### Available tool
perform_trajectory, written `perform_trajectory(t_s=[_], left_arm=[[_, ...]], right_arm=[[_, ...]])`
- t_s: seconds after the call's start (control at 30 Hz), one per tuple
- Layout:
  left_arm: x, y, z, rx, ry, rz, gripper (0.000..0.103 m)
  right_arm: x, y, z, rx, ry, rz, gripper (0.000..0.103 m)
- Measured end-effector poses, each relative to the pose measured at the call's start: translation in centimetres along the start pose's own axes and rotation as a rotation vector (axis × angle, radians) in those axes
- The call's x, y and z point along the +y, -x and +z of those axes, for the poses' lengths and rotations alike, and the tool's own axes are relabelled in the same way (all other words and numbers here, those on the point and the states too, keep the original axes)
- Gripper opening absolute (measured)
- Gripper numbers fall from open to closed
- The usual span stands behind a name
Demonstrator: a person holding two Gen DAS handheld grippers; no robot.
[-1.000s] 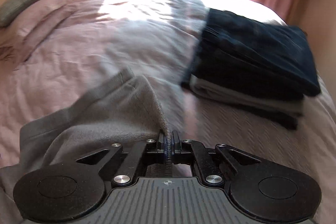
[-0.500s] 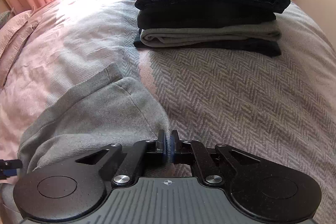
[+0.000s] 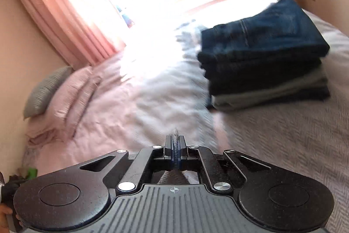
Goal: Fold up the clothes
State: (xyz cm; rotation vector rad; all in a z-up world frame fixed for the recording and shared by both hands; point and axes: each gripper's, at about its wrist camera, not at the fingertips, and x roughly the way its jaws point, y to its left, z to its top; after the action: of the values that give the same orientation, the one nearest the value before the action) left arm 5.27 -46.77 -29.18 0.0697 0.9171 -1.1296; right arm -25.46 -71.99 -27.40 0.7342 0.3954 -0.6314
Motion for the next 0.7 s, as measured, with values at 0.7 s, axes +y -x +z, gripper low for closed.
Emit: perform_trajectory(t_s=[0.7], left_arm=[[-6.5, 43.1, 15.4, -0.694, -0.391, 0.101, 0.005]], right_arm=[[24.9, 21.6, 5.4, -0.395, 0.343, 0.621, 0.000]])
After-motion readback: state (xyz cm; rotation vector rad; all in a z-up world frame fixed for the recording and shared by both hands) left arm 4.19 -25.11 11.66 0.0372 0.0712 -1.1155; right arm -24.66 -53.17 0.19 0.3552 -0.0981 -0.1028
